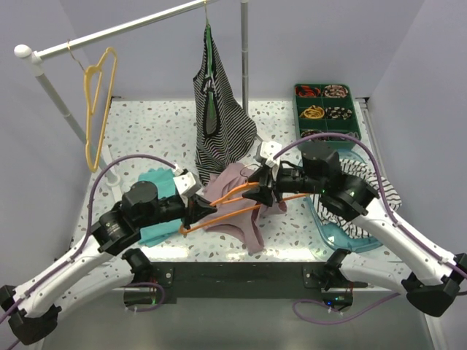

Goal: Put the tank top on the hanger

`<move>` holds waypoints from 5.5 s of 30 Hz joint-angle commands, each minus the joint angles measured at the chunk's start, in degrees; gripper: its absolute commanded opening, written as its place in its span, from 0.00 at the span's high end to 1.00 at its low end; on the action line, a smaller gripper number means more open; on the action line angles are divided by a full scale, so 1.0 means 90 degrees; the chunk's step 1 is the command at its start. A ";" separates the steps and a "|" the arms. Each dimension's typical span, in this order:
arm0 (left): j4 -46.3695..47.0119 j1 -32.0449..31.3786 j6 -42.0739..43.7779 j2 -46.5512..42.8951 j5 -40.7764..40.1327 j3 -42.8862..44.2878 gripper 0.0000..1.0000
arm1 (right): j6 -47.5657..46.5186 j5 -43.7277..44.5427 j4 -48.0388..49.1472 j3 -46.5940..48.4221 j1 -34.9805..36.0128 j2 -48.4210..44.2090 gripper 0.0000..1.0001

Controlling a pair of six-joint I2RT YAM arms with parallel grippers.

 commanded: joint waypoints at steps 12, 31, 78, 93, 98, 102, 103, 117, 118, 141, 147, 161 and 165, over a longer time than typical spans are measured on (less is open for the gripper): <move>0.0906 0.0342 -0.0083 -0.0983 0.1067 0.0663 1.00 | -0.0226 -0.1231 -0.0663 0.0491 0.0231 -0.0131 0.46; 0.0515 0.0352 -0.0551 -0.0232 -0.0835 0.0789 0.39 | 0.0359 0.0224 -0.0205 0.0023 0.0202 -0.0238 1.00; 0.2791 -0.3954 -0.6078 0.6485 -0.4157 0.0740 0.43 | 0.1619 0.3829 -0.0117 -0.0368 0.0202 0.0114 1.00; 0.2839 -0.4150 -0.5981 0.6470 -0.4792 0.0742 0.81 | 0.1639 0.3780 -0.0077 -0.0349 0.0202 0.0172 1.00; 0.3356 -0.3586 -0.6118 0.4957 -0.4988 -0.0517 1.00 | 0.1620 0.3829 -0.0136 -0.0261 0.0211 0.0085 1.00; 0.3241 -0.2736 -0.5728 0.3202 -0.4715 -0.1270 1.00 | 0.1658 0.3692 -0.0156 -0.0153 0.0202 0.0006 1.00; 0.3094 -0.2579 -0.5621 0.2945 -0.4705 -0.1290 1.00 | 0.1668 0.3663 -0.0165 -0.0085 0.0202 0.0016 1.00; 0.1521 0.1679 -0.4809 0.1126 -0.1914 -0.1554 1.00 | 0.1952 0.3086 0.0098 -0.0026 0.0212 -0.0394 1.00; 0.1550 0.1796 -0.4790 0.1136 -0.1805 -0.1574 1.00 | 0.1951 0.3077 0.0118 -0.0065 0.0211 -0.0520 1.00; 0.1189 0.3760 -0.3550 0.2015 0.0324 -0.0363 1.00 | 0.1229 0.2363 -0.0429 -0.0017 0.0211 -0.0648 1.00; 0.0867 0.3760 -0.2965 0.1878 0.0880 -0.0295 1.00 | 0.1151 0.3340 -0.0488 0.0081 0.0211 -0.0716 1.00; -0.0285 0.3760 -0.1470 0.1771 0.1272 0.0535 1.00 | 0.1131 0.3467 -0.0663 0.0306 0.0211 -0.0765 1.00; -0.0481 0.3760 -0.1196 0.1722 0.1534 0.0565 1.00 | 0.1121 0.3467 -0.0683 0.0365 0.0211 -0.0814 1.00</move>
